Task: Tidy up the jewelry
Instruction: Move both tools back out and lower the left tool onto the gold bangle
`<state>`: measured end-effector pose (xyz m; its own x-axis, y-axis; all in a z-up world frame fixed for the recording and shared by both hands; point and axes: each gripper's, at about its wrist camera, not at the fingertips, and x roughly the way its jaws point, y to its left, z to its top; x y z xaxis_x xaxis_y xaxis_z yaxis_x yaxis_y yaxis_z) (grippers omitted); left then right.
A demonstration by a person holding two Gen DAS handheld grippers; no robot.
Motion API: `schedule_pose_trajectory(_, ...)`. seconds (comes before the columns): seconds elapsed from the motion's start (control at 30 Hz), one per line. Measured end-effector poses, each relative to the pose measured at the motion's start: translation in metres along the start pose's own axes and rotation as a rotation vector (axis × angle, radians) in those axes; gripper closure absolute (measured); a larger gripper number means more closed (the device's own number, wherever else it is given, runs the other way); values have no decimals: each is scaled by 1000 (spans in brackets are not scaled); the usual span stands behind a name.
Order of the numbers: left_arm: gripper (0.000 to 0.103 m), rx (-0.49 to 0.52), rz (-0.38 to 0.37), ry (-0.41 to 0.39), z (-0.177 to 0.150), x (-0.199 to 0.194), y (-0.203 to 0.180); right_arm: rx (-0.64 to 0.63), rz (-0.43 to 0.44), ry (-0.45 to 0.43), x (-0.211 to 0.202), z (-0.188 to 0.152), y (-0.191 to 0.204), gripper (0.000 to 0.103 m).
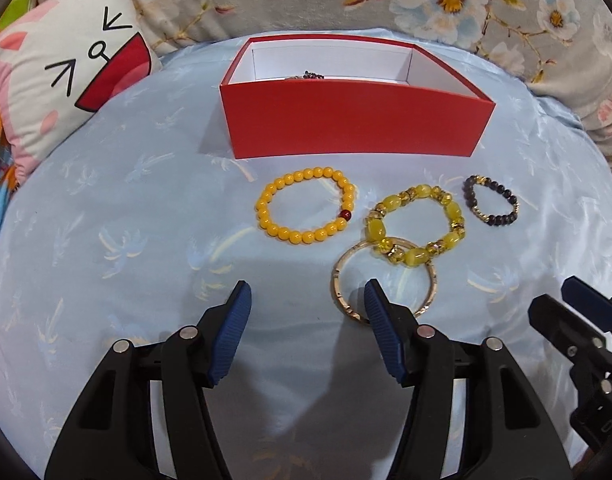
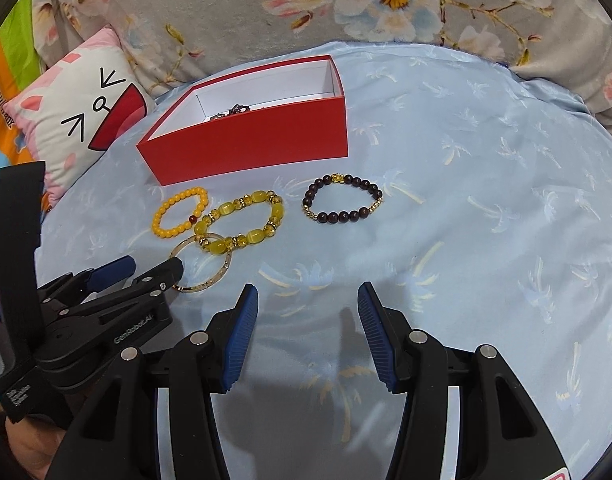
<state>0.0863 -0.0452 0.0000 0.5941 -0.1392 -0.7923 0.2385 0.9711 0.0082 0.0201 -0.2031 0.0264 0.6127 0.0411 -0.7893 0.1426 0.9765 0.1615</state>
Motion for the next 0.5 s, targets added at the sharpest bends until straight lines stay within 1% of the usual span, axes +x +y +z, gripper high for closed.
schedule_pose_trajectory(0.03, 52, 5, 4, -2, -1, -1, 0, 0, 1, 0, 0, 0, 0, 52)
schedule_pose_trajectory(0.17, 55, 19, 10, -2, -6, -4, 6, -4, 8, 3, 0, -1, 2, 52)
schedule_pose_trajectory(0.43, 55, 27, 8, 14, -25, -20, 23, -12, 21, 12, 2, -4, 7, 52)
schedule_pose_trajectory(0.47, 55, 22, -7, 16, -27, -22, 23, -11, 22, 13, 3, -4, 7, 52)
schedule_pose_trajectory(0.5, 52, 16, -21, 15, -28, -24, 24, -9, 23, 13, 3, -4, 7, 52)
